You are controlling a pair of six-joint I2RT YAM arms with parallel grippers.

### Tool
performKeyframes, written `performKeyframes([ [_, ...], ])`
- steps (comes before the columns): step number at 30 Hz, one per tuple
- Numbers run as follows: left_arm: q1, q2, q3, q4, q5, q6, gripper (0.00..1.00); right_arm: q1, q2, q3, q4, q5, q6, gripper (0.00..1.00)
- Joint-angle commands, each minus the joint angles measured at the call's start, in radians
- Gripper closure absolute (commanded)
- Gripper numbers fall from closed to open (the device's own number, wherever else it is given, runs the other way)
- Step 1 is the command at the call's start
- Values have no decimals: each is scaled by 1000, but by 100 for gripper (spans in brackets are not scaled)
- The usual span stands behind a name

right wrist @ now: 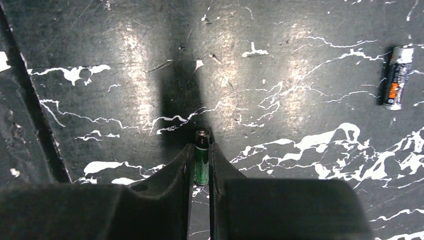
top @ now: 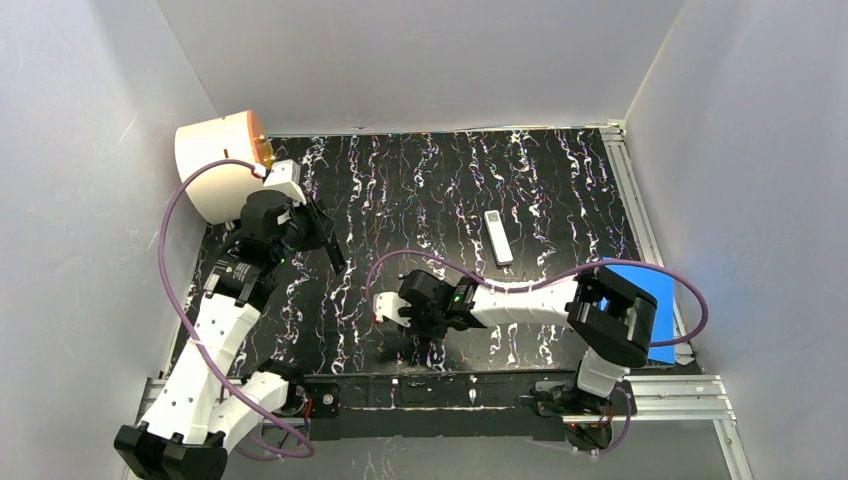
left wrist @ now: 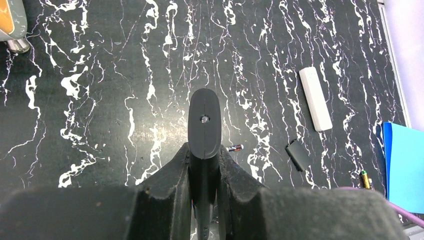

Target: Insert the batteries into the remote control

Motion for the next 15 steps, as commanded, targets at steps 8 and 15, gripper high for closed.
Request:
performKeyframes([
  [8,3,12,11,30,98,8,100,2,-136,-82,156,163,154,90],
  [15,4,46,-51,170,331,-86,100,-95,-310,-110,242,164,452,92],
])
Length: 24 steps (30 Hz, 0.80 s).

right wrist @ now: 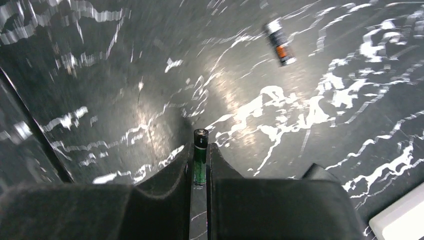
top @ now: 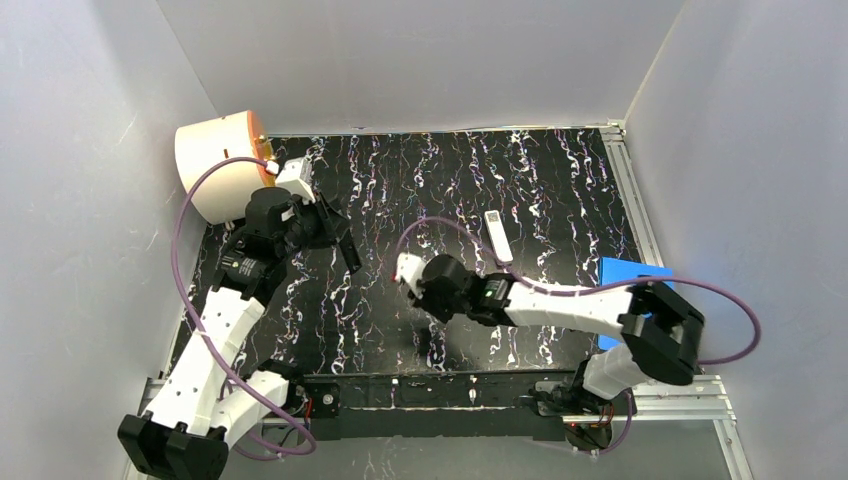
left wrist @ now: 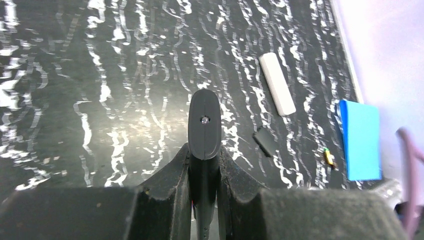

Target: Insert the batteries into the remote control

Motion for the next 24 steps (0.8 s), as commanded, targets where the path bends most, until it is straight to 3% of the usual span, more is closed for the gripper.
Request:
performKeyframes([
  [1,3,28,-48,155,237,-87,100,-81,-150,-10,122,22,249,92],
  [7,-34,60,-111,493,458,-275,100,-199,-343,80,132,16,414,93],
  [13,-74,116,-37,608,540,-379,100,-207,-415,243,133,65,440,94],
  [18,-75,138,-40,770,548,-501,100,-208,-401,332,193,-8,477,94],
  [24,-75,165,-26,852,538,-626,100,-206,-386,356,258,-82,571,94],
])
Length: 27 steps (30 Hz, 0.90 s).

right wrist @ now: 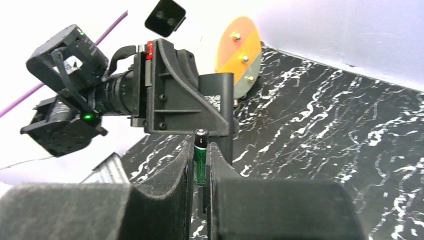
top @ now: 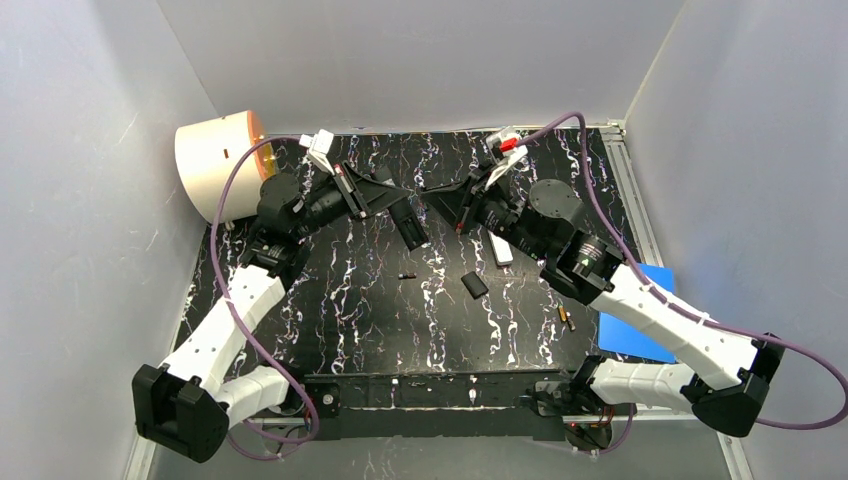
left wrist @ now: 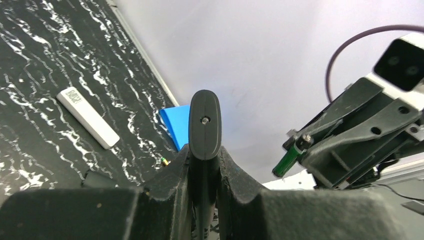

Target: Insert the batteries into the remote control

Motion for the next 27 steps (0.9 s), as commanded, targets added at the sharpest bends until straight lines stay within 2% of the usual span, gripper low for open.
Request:
performKeyframes([
  [1,-1,22,55,119,50,-142,100,3,11,34,89,-65,93,94],
  [4,-1,50,80,126,103,-182,100,2,14,27,109,-81,130,94],
  [10,-2,49,74,130,100,-194,100,2,20,21,94,-116,132,94],
  [27,-1,65,60,170,90,-243,100,2,55,-13,22,-115,-20,93],
])
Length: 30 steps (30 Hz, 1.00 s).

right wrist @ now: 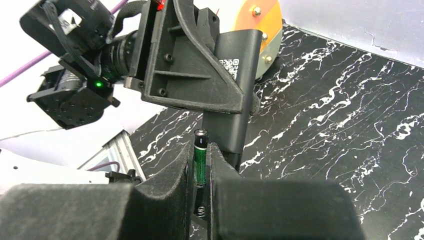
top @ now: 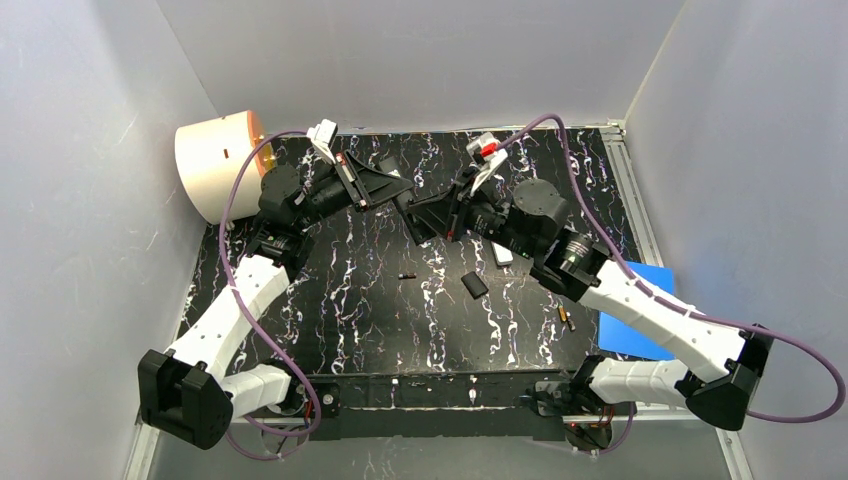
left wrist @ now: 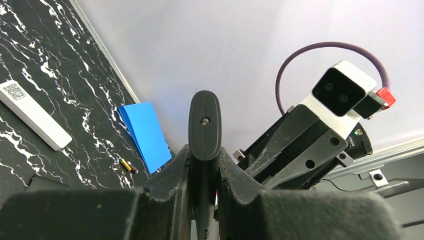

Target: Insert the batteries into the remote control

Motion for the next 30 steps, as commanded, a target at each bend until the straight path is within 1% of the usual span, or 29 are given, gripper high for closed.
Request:
performKeyframes([
  [1,-1,-2,18,40,17,-14,100,2,15,-3,12,-5,-53,93],
  [12,-1,8,27,49,14,-24,100,2,-3,-48,-5,6,-137,88],
  [17,-1,15,35,54,16,-30,100,2,-3,-52,-16,1,-143,84],
  [26,-2,20,34,59,17,-31,100,2,-13,-12,-10,19,-102,60],
  [29,-2,21,29,59,13,-29,100,2,-18,17,-12,75,-74,54],
  [30,-1,21,30,59,11,-29,100,1,-22,24,-12,89,-59,49],
])
